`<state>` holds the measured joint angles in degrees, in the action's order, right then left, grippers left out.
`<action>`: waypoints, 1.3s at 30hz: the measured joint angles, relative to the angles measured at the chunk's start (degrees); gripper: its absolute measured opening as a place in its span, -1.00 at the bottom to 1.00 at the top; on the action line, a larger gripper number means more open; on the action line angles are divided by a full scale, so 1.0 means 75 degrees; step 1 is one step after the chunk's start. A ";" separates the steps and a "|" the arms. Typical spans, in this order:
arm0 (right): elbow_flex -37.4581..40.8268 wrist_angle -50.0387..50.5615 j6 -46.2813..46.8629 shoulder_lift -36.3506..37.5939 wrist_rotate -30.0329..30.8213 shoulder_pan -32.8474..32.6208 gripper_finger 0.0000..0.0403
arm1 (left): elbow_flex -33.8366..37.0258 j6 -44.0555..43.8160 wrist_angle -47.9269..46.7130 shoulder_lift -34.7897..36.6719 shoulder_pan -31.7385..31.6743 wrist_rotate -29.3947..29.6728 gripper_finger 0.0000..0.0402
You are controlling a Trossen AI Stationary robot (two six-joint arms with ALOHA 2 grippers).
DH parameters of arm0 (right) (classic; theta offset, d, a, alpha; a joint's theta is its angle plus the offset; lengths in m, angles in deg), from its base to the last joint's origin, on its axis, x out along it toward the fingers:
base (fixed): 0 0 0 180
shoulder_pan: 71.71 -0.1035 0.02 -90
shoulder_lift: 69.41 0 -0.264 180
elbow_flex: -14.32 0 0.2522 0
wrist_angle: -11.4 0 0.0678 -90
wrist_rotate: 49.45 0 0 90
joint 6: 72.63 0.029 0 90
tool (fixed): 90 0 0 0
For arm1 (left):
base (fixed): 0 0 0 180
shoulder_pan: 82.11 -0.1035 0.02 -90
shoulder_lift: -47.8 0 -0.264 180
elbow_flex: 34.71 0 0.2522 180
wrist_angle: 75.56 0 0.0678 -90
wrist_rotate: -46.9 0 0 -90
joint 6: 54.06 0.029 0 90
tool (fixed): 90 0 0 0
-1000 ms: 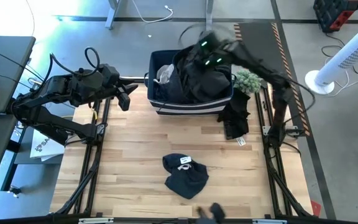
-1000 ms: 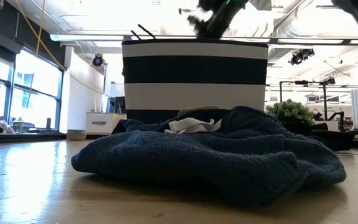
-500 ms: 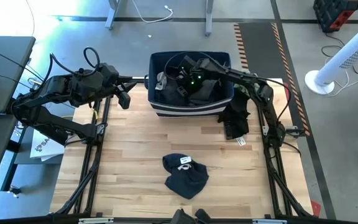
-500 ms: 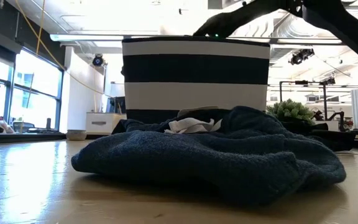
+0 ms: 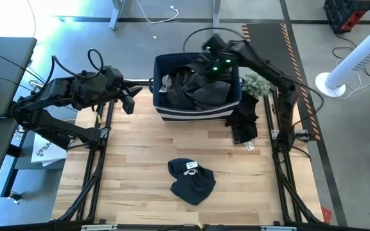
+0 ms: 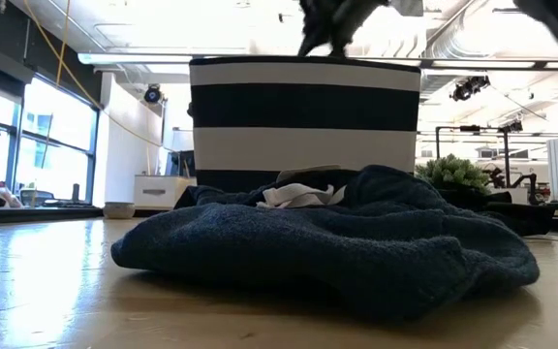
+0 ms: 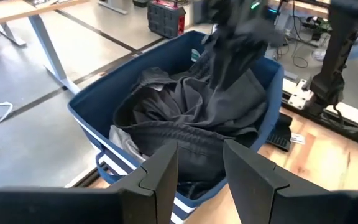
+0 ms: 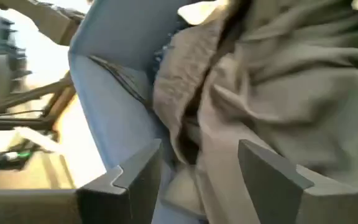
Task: Sort clothes
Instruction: Put the black shorts into the blue bin, then put the black boxer into the blue bin
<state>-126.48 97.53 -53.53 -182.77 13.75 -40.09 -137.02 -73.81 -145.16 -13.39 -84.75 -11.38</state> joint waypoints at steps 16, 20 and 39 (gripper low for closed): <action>0.4683 -0.3048 0.0832 0.0597 0.3837 -0.0253 -0.04 | 0.0000 -0.0216 -0.0005 -0.0106 -0.0002 0.0114 -0.37; 0.5649 -0.4076 0.1672 0.0585 0.2918 0.0045 -0.04 | 0.0000 -0.0296 -0.0005 -0.0239 -0.0002 0.0015 -0.37; 0.2072 -0.1339 -0.0279 0.3925 0.4626 -0.1188 -0.04 | 0.0000 -0.0135 0.0004 -0.0717 -0.0003 -0.0373 -0.37</action>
<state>-110.94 87.49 -55.63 -153.34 48.44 -49.00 -137.02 -74.82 -145.13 -18.76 -84.77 -14.18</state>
